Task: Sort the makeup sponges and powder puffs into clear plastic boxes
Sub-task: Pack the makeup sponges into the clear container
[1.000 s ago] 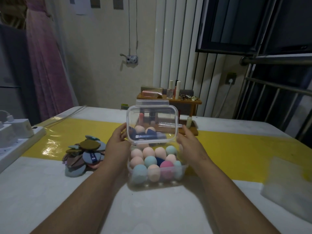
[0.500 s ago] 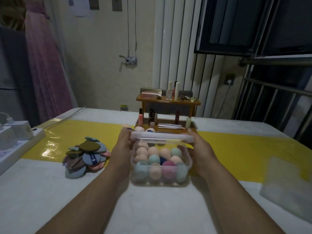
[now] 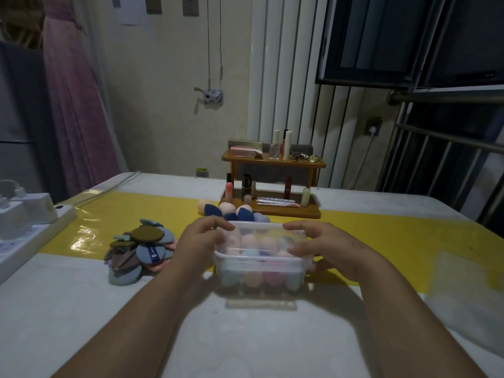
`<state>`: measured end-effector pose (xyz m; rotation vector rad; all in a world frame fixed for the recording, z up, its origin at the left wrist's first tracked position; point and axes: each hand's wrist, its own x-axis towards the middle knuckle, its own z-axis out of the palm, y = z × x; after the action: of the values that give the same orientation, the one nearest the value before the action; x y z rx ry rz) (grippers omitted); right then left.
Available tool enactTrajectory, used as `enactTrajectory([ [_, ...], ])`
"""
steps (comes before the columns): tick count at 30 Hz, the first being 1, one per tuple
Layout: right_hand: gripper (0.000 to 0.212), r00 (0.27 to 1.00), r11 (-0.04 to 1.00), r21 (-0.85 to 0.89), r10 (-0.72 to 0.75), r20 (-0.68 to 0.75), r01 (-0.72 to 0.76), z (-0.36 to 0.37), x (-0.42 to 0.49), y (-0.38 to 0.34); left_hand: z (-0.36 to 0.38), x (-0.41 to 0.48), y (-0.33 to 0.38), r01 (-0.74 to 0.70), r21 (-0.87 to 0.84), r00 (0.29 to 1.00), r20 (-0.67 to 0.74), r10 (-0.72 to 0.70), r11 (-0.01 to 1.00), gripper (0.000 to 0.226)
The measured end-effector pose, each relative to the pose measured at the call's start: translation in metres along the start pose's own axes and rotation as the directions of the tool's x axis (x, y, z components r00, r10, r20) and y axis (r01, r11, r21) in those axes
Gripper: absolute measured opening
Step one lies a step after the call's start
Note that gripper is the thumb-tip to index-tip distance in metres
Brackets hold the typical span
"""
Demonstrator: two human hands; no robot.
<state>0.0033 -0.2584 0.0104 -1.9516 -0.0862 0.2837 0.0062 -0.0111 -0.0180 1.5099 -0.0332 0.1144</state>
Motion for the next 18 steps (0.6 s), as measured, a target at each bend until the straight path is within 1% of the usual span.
enactTrajectory([
  [1,0.058,1.000,0.999,-0.041,0.005,0.017,-0.005,-0.001,-0.001,0.000,-0.002,0.001,0.000,0.002,0.009,1.000,0.020,-0.002,1.000,0.030],
  [2,0.059,1.000,0.997,-0.071,0.005,0.024,-0.003,0.000,-0.002,-0.001,-0.005,0.002,0.001,-0.007,0.046,0.999,0.040,0.005,0.999,0.031],
  [5,0.053,0.999,0.993,-0.120,-0.014,0.046,0.020,0.002,-0.004,-0.004,-0.017,0.007,0.002,-0.076,0.213,0.989,0.137,0.047,0.974,0.033],
  [6,0.050,0.998,0.990,-0.140,-0.026,0.060,0.034,0.003,-0.004,-0.005,-0.019,0.008,0.003,-0.103,0.265,0.984,0.169,0.059,0.959,0.030],
  [8,0.046,0.995,0.978,-0.200,-0.050,0.086,0.066,0.004,-0.005,-0.007,-0.023,0.006,0.005,-0.152,0.366,0.971,0.230,0.069,0.918,0.008],
  [9,0.049,0.994,0.970,-0.232,-0.050,0.100,0.072,0.003,-0.006,-0.008,-0.024,0.004,0.006,-0.191,0.445,0.955,0.290,0.061,0.875,0.020],
  [10,0.055,0.992,0.961,-0.267,-0.037,0.121,0.068,0.003,-0.008,-0.009,-0.025,0.004,0.006,-0.221,0.532,0.936,0.352,0.024,0.818,0.040],
  [11,0.066,0.989,0.945,-0.321,-0.012,0.148,0.059,0.003,-0.009,-0.010,-0.027,0.004,0.005,-0.244,0.604,0.918,0.396,-0.020,0.759,0.055],
  [13,0.088,0.983,0.878,-0.476,0.037,0.178,0.053,0.004,-0.011,-0.013,-0.028,0.004,0.006,-0.304,0.672,0.882,0.466,-0.066,0.675,0.074],
  [15,0.099,0.985,0.815,-0.576,0.041,0.169,0.065,0.007,-0.011,-0.015,-0.029,0.003,0.007,-0.325,0.677,0.867,0.493,-0.078,0.660,0.085],
  [18,0.102,0.988,0.793,-0.605,0.021,0.152,0.076,0.010,-0.011,-0.016,-0.028,0.001,0.009,-0.338,0.684,0.861,0.502,-0.081,0.646,0.087],
])
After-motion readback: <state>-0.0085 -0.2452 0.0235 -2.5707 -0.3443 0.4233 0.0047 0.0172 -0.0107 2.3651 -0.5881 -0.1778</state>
